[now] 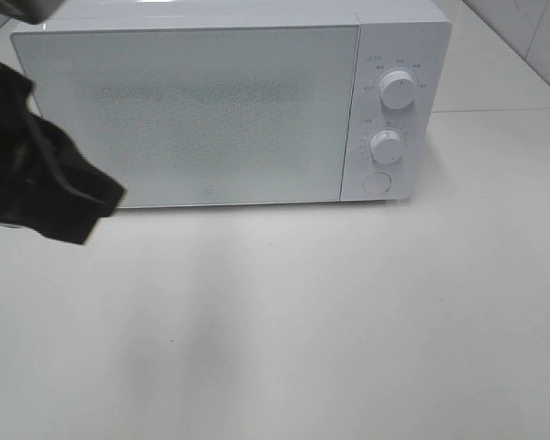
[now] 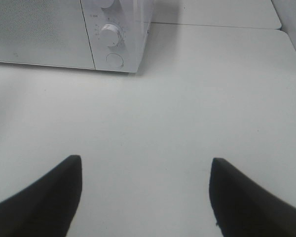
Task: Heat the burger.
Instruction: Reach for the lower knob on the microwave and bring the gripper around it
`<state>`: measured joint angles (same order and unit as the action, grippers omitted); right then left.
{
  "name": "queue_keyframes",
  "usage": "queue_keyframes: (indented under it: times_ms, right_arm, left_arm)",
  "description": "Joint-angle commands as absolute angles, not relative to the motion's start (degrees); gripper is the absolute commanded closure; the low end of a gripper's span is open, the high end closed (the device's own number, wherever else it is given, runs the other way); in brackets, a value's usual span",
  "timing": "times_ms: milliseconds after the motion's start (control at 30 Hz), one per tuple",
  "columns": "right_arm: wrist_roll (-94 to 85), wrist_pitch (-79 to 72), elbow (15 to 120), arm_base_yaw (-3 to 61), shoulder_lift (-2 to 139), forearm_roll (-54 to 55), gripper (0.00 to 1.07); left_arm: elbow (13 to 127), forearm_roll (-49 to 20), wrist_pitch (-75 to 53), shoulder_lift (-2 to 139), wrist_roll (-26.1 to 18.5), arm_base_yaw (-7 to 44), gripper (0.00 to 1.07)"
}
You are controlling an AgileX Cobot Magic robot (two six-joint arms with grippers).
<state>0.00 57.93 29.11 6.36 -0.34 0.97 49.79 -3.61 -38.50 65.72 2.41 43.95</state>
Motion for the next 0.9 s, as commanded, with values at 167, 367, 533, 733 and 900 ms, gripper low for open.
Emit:
queue_keyframes:
  times_ms: [167,367,533,733,900]
  right_arm:
    - [0.00,57.41,28.99,6.02,-1.72,1.20,0.37]
    - [0.00,57.41,28.99,6.02,-1.72,1.20,0.37]
    - [0.00,57.41,28.99,6.02,-1.72,1.20,0.37]
    - [0.00,57.41,28.99,6.02,-1.72,1.26,0.37]
    - [0.00,57.35,28.99,6.02,-1.72,1.26,0.37]
  left_arm:
    - [50.13,7.51,-57.98,58.73,18.56,32.95,1.07]
    - [50.02,7.51,-64.29,50.71,18.28,26.64,1.07]
    - [48.07,8.25,-66.63,42.23,18.05,22.75,1.07]
    - [42.63,9.22,-67.32,31.86,18.05,21.77,1.07]
    - [37.64,7.68,-65.83,23.09,18.11,21.77,1.07]
